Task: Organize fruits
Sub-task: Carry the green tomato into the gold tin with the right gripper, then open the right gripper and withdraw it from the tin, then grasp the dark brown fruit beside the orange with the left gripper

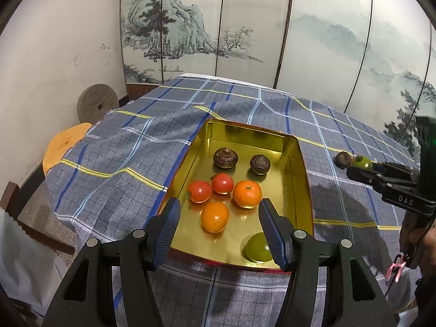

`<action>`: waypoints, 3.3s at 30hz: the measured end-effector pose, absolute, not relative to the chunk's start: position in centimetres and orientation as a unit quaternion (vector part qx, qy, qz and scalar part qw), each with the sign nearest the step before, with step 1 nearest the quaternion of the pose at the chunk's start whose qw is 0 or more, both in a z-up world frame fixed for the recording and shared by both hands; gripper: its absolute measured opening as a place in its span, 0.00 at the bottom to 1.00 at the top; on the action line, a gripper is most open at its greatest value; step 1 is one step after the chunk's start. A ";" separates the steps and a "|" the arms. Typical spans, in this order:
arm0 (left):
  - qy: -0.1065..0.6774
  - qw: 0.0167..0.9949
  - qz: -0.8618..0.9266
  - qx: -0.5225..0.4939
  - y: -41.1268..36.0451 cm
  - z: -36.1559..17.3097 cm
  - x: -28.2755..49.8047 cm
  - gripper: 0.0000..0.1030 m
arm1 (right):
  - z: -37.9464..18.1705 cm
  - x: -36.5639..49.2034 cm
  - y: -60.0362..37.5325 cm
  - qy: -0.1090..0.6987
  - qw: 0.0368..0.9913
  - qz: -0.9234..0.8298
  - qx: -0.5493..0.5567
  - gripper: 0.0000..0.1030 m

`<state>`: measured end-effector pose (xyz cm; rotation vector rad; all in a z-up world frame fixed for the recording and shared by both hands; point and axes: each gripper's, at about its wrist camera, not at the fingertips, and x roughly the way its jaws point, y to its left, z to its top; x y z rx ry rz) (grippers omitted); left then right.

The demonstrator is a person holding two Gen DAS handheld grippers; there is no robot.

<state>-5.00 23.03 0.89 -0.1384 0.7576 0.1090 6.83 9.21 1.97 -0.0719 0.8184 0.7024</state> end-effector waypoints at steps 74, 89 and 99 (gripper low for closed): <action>0.391 0.917 0.075 -0.037 24.0 -0.3 -6.3 0.73 | 2.4 7.4 19.0 0.378 0.823 0.423 0.032 0.71; 0.392 0.920 0.022 0.014 17.4 1.1 -3.9 0.78 | -2.6 4.3 -7.7 0.429 0.890 0.139 0.071 0.75; 0.408 0.909 -0.082 0.033 7.9 1.2 3.1 0.78 | -5.0 3.4 -17.9 0.452 0.888 0.016 0.080 0.76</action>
